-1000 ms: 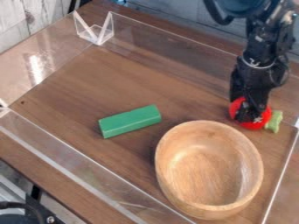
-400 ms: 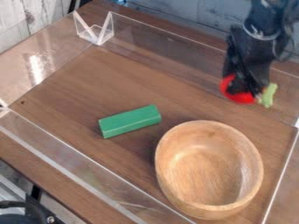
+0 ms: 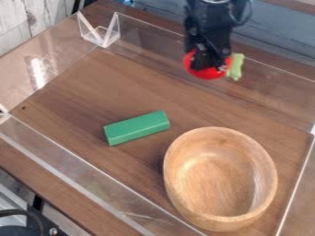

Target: Move the red object to the left side of the table

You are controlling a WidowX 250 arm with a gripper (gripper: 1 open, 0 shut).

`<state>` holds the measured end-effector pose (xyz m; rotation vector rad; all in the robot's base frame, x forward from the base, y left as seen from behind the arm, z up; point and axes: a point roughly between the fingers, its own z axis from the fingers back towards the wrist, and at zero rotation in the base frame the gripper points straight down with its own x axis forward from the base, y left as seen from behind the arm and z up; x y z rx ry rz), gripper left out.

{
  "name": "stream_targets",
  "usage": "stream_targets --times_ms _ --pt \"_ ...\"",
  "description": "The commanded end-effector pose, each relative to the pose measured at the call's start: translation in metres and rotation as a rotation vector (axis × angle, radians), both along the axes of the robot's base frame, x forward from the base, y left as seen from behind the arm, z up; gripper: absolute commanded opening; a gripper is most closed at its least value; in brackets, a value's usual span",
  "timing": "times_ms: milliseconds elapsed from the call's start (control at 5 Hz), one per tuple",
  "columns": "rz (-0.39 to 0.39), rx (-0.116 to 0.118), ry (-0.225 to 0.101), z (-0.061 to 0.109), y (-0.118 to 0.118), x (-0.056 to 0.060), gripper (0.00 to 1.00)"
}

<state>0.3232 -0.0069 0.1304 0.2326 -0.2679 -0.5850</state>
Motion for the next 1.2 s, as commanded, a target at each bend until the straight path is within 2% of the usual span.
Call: stream_targets --times_ms 0,200,400,600,800,1000 --pt "0.122 0.002 -0.059 0.022 0.020 -0.019 0.00" --pt "0.173 0.009 -0.057 0.018 0.062 -0.040 0.00" --pt "0.240 0.002 -0.048 0.009 0.103 -0.065 0.00" --pt "0.362 -0.008 -0.044 -0.007 0.140 -0.081 0.00" --pt "0.387 -0.043 -0.025 -0.003 0.151 -0.082 1.00" --pt "0.413 -0.081 -0.011 0.002 0.162 -0.084 0.00"
